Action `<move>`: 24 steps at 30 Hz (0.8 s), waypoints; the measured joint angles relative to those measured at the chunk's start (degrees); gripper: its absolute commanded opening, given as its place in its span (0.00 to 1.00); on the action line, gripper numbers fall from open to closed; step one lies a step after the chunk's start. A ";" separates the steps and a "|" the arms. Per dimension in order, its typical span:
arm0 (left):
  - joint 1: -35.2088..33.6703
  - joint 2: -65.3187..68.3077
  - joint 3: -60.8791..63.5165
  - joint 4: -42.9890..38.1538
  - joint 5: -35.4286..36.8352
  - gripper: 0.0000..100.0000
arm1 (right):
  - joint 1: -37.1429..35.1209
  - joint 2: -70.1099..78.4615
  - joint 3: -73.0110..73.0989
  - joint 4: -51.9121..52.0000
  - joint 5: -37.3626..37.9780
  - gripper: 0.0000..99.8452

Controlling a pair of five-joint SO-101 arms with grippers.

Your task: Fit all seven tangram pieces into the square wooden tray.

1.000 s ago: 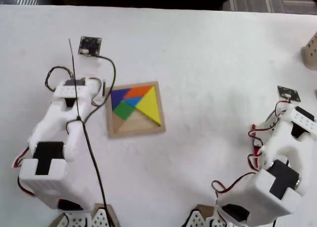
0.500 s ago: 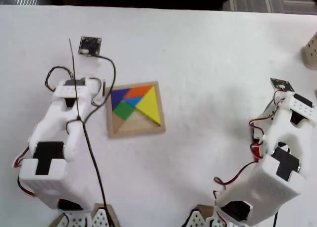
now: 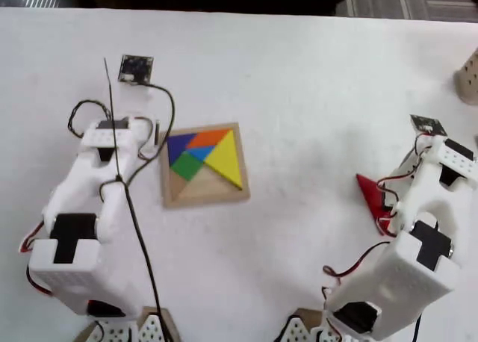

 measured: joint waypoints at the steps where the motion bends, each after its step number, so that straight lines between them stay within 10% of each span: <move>1: 0.00 0.00 0.00 0.00 0.00 0.02 | 0.00 -0.18 0.00 0.18 0.00 0.02; 13: 0.00 0.00 0.00 0.00 0.00 0.02 | -1.14 -8.00 1.32 5.19 0.00 0.39; 24: 0.00 0.00 0.00 0.00 0.00 0.02 | -5.89 -1.41 -0.44 5.19 -4.22 0.40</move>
